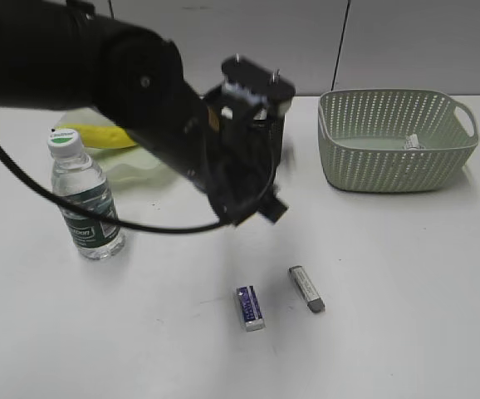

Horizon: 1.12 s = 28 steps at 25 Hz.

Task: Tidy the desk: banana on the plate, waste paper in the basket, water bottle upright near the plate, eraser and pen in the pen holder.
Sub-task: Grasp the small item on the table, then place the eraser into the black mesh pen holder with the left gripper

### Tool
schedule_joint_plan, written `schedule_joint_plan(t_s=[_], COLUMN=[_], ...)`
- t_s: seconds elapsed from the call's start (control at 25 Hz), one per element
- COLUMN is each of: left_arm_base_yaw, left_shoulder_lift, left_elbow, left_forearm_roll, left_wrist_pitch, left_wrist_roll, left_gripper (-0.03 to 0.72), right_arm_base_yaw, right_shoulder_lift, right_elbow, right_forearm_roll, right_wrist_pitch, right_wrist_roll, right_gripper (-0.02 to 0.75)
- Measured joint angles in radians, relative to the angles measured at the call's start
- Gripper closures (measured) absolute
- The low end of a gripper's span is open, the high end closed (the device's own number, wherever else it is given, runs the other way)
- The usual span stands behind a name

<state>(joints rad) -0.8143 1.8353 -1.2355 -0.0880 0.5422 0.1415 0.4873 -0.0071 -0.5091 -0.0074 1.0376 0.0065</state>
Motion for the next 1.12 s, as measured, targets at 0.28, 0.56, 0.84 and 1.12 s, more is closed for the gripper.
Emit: schedule_joint_plan(t_s=[0.28, 0.56, 0.84, 1.12], left_arm_base_yaw=[0.079, 0.143, 0.153, 0.200], left_shoulder_lift=[-0.035, 0.069, 0.256, 0.343], left_elbow=[-0.069, -0.093, -0.227, -0.295], left_forearm_roll=[0.012, -0.069, -0.097, -0.244], left_wrist_pitch=[-0.465, -0.806, -0.803, -0.779], left_wrist_roll=[0.000, 0.000, 0.000, 0.000], left_gripper=[0.510, 0.511, 0.511, 0.501], right_arm_base_yaw=[0.000, 0.000, 0.000, 0.000], right_shoulder_lift=[0.000, 0.000, 0.000, 0.000], right_elbow=[0.000, 0.000, 0.000, 0.000], right_forearm_roll=[0.000, 0.000, 0.000, 0.000], right_wrist_pitch=[0.000, 0.000, 0.000, 0.000], right_wrist_roll=[0.000, 0.000, 0.000, 0.000], right_gripper=[0.360, 0.360, 0.360, 0.360])
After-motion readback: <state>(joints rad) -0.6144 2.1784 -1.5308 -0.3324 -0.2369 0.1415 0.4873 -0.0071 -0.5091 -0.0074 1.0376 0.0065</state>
